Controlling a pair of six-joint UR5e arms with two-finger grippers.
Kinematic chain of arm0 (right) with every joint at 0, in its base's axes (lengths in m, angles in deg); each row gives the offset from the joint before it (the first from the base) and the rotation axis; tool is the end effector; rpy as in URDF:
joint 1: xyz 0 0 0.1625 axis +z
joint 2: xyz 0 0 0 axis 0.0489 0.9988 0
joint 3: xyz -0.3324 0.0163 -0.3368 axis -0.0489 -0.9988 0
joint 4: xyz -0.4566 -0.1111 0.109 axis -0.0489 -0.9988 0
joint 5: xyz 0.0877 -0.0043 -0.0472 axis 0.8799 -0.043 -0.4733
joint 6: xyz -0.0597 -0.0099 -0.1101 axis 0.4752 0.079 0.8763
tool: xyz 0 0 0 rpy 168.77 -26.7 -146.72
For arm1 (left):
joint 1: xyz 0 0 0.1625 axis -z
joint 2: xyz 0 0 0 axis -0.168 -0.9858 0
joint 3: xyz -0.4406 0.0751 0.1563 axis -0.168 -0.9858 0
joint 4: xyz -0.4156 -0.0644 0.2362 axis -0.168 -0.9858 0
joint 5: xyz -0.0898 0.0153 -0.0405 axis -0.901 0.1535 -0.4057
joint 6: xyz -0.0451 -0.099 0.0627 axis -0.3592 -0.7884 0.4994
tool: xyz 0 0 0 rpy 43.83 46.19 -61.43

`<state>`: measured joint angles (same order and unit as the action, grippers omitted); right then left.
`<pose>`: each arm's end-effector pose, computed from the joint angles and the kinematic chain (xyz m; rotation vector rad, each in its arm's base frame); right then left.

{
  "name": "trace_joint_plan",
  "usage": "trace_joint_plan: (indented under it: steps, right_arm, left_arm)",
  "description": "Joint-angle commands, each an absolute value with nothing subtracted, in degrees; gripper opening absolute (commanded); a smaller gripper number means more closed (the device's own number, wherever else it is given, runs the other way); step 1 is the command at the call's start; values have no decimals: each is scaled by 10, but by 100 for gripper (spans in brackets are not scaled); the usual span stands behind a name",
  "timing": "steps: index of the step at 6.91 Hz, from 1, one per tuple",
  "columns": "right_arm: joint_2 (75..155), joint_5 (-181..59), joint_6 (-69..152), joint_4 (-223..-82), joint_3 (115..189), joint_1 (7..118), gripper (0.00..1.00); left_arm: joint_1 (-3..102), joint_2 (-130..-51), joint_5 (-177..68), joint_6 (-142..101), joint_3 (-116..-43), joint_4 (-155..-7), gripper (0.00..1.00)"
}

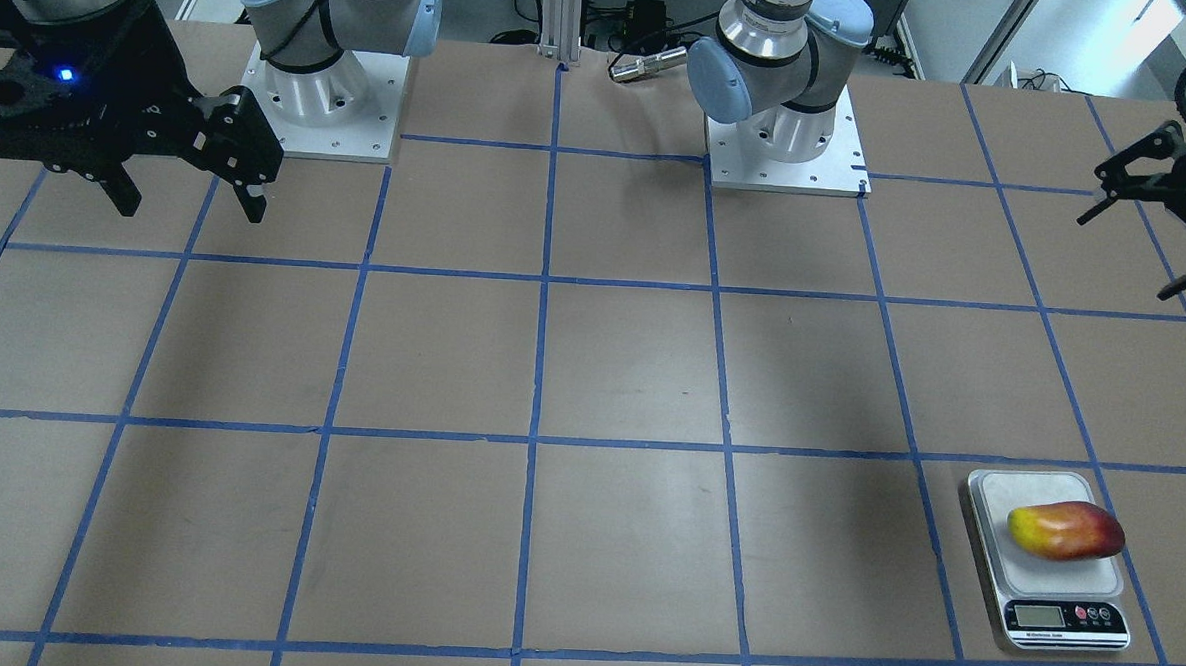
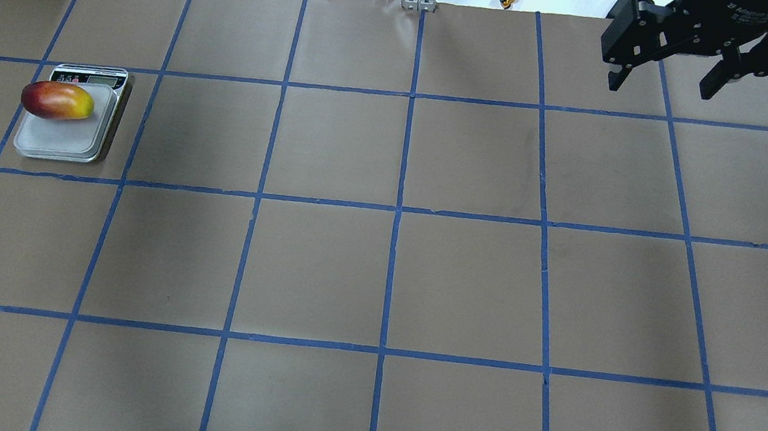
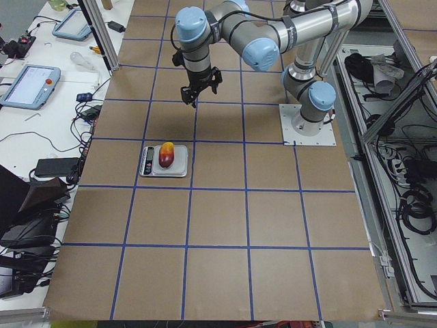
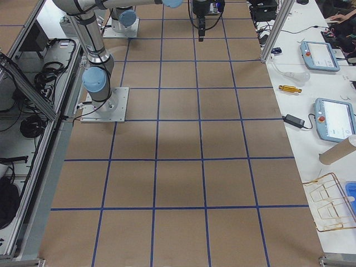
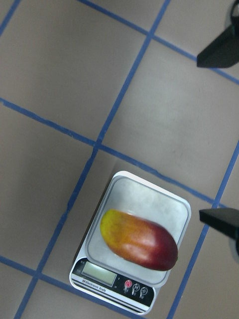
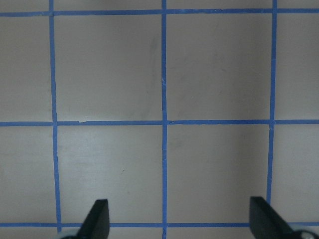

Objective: Weigh mango

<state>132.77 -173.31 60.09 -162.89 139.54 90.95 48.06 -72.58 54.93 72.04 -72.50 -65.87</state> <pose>0.1159 -0.5946 0.5730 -0.0053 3.1275 -0.1199 0.1833 -0.5480 0.5337 -1.1641 -2.7879 -0.0640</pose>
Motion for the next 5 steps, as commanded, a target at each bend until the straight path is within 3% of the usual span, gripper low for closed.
trace_joint_plan:
  steps: [1, 5]
  right_arm:
    - [1327, -1733, 601, -1629, 1395, 910, 100]
    - [1327, -1733, 601, -1629, 1395, 910, 100]
  left_arm:
    - [491, -683, 545, 541, -755, -678, 100]
    - [674, -688, 541, 186, -757, -646, 100]
